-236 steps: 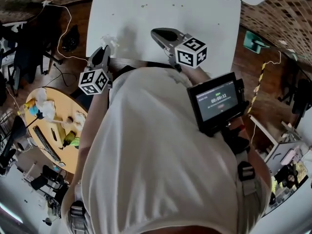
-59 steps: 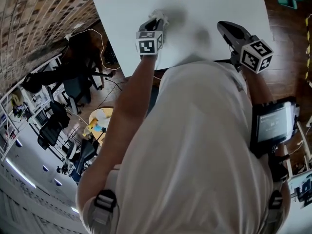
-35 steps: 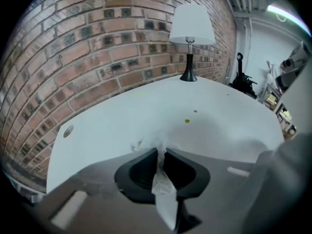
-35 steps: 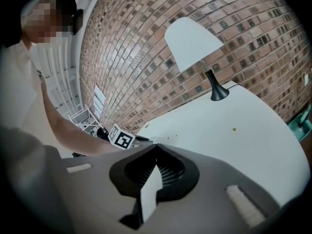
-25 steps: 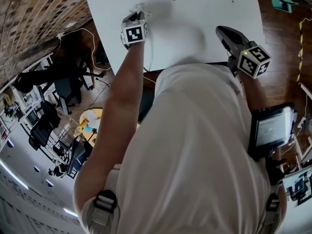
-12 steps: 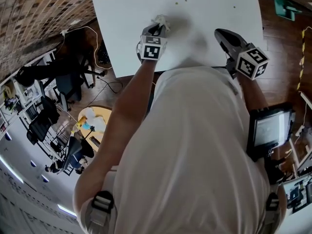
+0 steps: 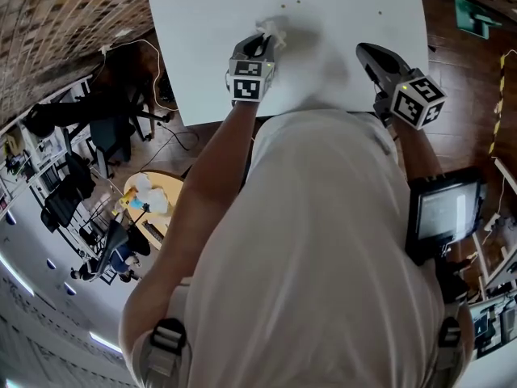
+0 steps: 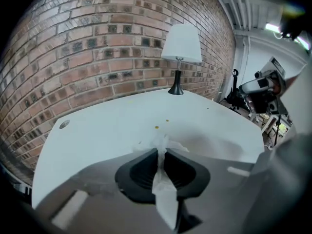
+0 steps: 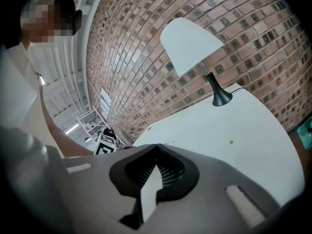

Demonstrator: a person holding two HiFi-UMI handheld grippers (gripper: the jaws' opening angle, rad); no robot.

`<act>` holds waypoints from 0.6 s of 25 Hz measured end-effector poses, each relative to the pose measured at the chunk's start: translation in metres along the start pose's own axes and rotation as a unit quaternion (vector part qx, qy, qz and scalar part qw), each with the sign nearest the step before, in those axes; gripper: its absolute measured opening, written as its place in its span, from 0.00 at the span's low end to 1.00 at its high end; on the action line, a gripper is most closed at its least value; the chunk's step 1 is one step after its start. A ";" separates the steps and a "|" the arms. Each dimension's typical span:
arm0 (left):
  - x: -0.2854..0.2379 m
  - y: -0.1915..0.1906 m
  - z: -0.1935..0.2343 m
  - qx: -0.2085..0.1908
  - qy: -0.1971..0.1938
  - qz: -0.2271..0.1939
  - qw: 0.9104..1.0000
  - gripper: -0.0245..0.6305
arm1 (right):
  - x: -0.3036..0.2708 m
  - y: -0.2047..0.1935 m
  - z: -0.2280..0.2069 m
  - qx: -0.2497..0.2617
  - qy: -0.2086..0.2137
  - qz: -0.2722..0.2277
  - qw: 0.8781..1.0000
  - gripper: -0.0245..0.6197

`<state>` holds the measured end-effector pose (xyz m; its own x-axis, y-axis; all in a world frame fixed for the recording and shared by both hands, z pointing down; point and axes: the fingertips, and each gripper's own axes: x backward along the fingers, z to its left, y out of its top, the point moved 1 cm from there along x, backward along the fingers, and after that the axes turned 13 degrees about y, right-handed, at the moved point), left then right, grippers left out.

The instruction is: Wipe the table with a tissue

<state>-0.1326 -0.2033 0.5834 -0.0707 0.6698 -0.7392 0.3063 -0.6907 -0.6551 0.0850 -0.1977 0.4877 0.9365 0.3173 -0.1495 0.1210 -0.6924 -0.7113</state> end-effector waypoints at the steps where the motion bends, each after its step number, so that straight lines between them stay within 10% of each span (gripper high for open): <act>1: -0.003 -0.003 0.000 0.002 0.000 -0.002 1.000 0.11 | -0.004 -0.001 0.000 0.000 0.001 0.001 1.000 0.05; 15: 0.007 0.016 0.016 0.035 0.052 -0.013 0.998 0.11 | 0.012 0.004 -0.009 0.017 0.012 0.000 1.000 0.05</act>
<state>-0.1431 -0.2146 0.5653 0.0218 0.7105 -0.7033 0.2385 -0.6869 -0.6865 0.0993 -0.2026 0.4887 0.9444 0.3009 -0.1326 0.1100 -0.6692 -0.7349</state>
